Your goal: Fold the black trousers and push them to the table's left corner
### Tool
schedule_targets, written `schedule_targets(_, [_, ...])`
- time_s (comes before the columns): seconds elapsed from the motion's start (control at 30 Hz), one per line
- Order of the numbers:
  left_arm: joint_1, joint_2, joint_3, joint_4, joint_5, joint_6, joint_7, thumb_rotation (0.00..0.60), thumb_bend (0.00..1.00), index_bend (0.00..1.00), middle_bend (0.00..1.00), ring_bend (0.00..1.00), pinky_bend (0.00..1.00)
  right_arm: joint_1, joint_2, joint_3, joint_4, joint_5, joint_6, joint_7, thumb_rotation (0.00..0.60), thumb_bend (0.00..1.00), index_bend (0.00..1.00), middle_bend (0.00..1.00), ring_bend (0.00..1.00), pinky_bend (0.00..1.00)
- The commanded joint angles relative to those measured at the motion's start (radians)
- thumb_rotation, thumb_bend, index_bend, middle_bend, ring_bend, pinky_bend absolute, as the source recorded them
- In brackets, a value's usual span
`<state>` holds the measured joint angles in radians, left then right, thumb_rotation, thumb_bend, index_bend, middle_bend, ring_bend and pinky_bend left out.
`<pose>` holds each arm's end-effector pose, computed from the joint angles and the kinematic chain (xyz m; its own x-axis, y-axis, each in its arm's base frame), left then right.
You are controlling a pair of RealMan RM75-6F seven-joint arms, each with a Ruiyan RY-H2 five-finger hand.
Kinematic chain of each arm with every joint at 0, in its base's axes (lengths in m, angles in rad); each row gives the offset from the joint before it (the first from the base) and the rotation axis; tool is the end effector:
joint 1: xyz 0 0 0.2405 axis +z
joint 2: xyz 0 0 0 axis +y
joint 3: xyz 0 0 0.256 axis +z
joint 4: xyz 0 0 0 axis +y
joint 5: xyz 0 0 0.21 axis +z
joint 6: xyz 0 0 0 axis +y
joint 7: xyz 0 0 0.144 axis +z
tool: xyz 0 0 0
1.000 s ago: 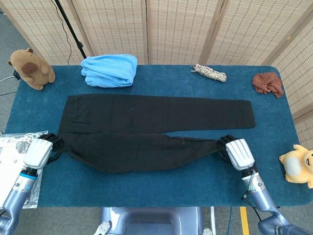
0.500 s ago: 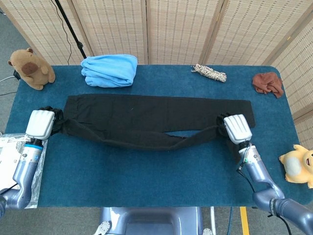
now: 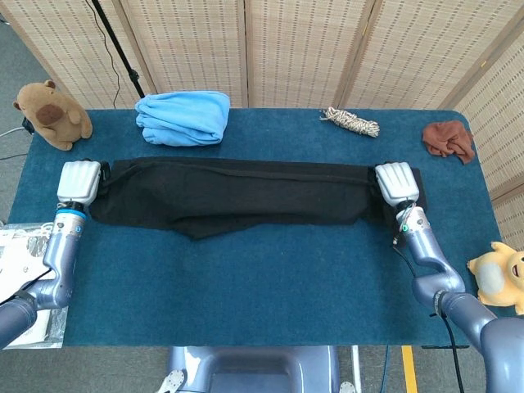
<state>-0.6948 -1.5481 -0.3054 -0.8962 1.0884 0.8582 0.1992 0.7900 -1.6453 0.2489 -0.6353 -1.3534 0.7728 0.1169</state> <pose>-0.2771 0.4314 0.0842 0.5735 0.0843 0.8149 0.8170 0.0141 -0.5765 -0.2613 -0.4578 0.0631 0.5910 -0.1057 0.7997 -0.8043 -0.1533 0.5741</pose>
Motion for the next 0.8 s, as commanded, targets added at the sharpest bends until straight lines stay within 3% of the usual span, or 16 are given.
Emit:
schedule_targets(0.03, [-0.031,-0.031,-0.009,0.042,-0.027,-0.030,0.019,0.600,0.40,0.71,0.66,0.43,0.50,0.072,-0.066,-0.023,0.140,-0.010,-0.087,0.034,0.600,0.53,0.58,0.50,0.44,0.72])
schedule_targets(0.53, [-0.079,-0.092,-0.017,0.167,-0.076,-0.081,0.025,0.600,0.40,0.71,0.66,0.44,0.50,0.175,-0.162,-0.099,0.384,-0.072,-0.226,0.107,0.600,0.53,0.56,0.50,0.44,0.72])
schedule_targets(0.7, [-0.089,-0.113,-0.018,0.207,-0.080,-0.092,0.011,0.600,0.40,0.71,0.66,0.44,0.50,0.196,-0.188,-0.126,0.452,-0.099,-0.220,0.121,0.600,0.53,0.41,0.41,0.37,0.66])
schedule_targets(0.8, [-0.095,-0.124,-0.018,0.229,-0.083,-0.100,0.008,0.600,0.40,0.71,0.66,0.44,0.50,0.204,-0.204,-0.134,0.491,-0.104,-0.223,0.106,0.600,0.34,0.23,0.24,0.20,0.50])
